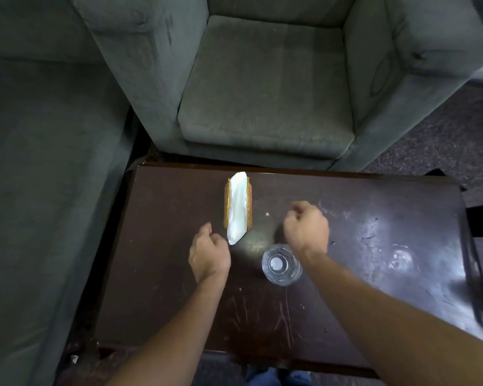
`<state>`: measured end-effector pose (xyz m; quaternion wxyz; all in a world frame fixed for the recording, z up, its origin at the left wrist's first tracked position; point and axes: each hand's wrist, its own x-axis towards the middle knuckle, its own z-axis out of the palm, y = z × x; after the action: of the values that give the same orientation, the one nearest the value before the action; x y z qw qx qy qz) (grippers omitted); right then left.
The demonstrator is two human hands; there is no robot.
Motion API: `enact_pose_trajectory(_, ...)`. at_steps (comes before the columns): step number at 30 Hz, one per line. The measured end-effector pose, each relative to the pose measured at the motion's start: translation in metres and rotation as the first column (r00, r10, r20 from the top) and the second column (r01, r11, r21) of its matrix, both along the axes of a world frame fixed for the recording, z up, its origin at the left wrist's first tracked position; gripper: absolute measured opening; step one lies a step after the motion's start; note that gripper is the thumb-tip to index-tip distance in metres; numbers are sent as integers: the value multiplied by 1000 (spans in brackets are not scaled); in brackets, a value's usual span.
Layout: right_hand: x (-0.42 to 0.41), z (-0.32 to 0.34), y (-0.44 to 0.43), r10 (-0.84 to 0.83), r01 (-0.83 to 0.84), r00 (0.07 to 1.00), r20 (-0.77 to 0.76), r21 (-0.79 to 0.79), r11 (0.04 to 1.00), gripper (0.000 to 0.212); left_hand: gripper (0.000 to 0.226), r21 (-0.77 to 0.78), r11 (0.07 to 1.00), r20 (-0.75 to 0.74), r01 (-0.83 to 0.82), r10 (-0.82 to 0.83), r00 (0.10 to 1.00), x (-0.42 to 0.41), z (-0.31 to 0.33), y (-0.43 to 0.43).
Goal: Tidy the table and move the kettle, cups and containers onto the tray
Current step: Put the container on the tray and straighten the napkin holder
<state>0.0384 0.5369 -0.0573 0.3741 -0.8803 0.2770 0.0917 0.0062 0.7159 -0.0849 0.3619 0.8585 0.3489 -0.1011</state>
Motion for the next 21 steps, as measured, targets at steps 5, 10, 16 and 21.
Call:
enact_pose_trajectory(5, -36, -15, -65, 105, -55, 971, -216, 227, 972, 46, 55, -34, 905, -19, 425, -426, 905, -68, -23, 8)
enact_pose_trajectory(10, -90, -43, -92, 479, -435, 865, -152, 249, 865, 81, 93, -232, 739, 126, 632, -622, 773, -87, -37, -10)
enact_pose_trajectory(16, -93, -55, -74, 570, -529, 820, -48, 319, 787, 104, 96, -191, 765, 234, 616, -574, 785, -76, -30, -33)
enact_pose_trajectory(21, -88, -53, -68, 550, -535, 834, 46, 313, 785, 85, 91, -217, 782, 260, 584, -531, 807, -73, -33, -39)
